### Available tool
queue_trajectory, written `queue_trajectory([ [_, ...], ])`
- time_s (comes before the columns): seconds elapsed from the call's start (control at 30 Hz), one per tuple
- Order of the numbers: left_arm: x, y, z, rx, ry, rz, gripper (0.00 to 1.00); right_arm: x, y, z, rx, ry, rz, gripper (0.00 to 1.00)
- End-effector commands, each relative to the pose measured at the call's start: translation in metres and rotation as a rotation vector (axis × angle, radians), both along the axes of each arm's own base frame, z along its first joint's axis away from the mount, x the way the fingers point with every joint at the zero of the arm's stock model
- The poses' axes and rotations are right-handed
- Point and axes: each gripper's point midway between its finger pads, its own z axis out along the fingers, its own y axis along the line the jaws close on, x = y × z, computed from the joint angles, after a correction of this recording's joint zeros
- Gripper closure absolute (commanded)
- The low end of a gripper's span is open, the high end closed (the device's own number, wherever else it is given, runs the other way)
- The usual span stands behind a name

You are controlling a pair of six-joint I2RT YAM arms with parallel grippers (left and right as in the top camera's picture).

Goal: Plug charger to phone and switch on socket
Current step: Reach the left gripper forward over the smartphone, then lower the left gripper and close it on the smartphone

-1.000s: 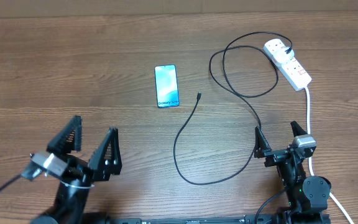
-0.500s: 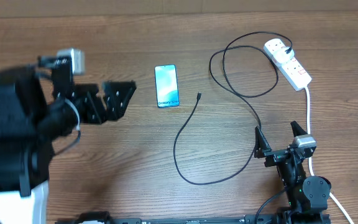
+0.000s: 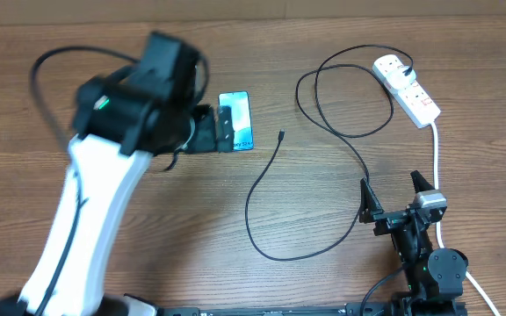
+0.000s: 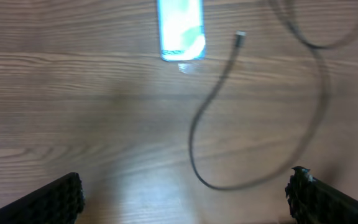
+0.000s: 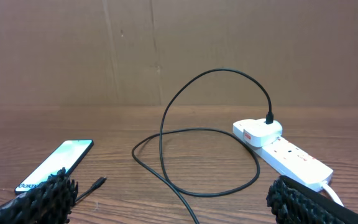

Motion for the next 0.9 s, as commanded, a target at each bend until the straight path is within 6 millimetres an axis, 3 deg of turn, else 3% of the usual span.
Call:
queue_trajectory([
  [0.0,0.03,0.005,-0.014,0.093,-0.02,0.08,0.0,0.0,0.0,-0.003,0.003,0.0,0.0,0.0],
  [0.23,0.066,-0.028,-0.051,-0.031,0.042,0.154,0.0,0.0,0.0,-0.003,0.003,0.0,-0.001,0.0],
  [0.43,0.085,-0.037,-0.088,-0.01,0.095,0.161,0.0,0.0,0.0,-0.003,0.003,0.0,-0.001,0.0],
  [0.53,0.104,-0.045,-0.118,-0.002,0.108,0.159,0.0,0.0,0.0,-0.003,0.003,0.0,0.0,0.0],
  [0.87,0.128,-0.045,-0.212,0.099,0.208,0.174,0.0,0.0,0.0,-0.003,0.003,0.0,-0.001,0.0],
])
